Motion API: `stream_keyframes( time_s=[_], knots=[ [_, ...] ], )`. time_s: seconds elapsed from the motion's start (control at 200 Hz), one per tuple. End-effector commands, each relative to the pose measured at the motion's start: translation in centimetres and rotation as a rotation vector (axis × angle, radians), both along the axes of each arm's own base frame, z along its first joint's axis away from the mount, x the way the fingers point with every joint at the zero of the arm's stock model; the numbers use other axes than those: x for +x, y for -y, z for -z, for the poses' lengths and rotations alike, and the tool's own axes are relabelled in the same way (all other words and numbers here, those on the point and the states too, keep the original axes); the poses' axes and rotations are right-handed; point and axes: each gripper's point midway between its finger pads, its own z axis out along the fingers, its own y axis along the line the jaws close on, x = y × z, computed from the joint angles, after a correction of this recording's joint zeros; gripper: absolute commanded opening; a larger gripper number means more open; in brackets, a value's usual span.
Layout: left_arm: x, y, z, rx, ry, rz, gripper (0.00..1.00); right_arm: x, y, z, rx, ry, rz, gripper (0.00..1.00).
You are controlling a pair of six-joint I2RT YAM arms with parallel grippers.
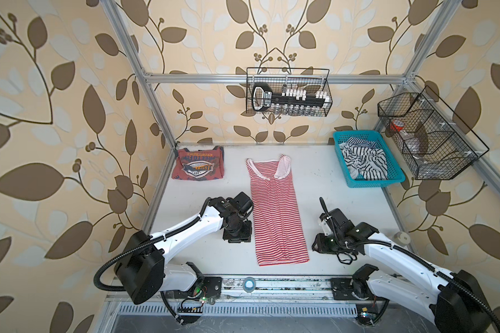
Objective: Fold and stack tank tops
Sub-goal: Fold the tank top at the top-center of the table.
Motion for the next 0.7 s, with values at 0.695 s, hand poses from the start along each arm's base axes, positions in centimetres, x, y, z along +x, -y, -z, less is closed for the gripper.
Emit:
stream_keyframes(
  time_s=[0.695],
  knots=[
    [-4.3, 4.6, 5.0, -0.088, -0.124, -0.02, 0.49, -2.1, -3.0, 1.7, 0.122, -0.047, -0.03, 0.45]
  ],
)
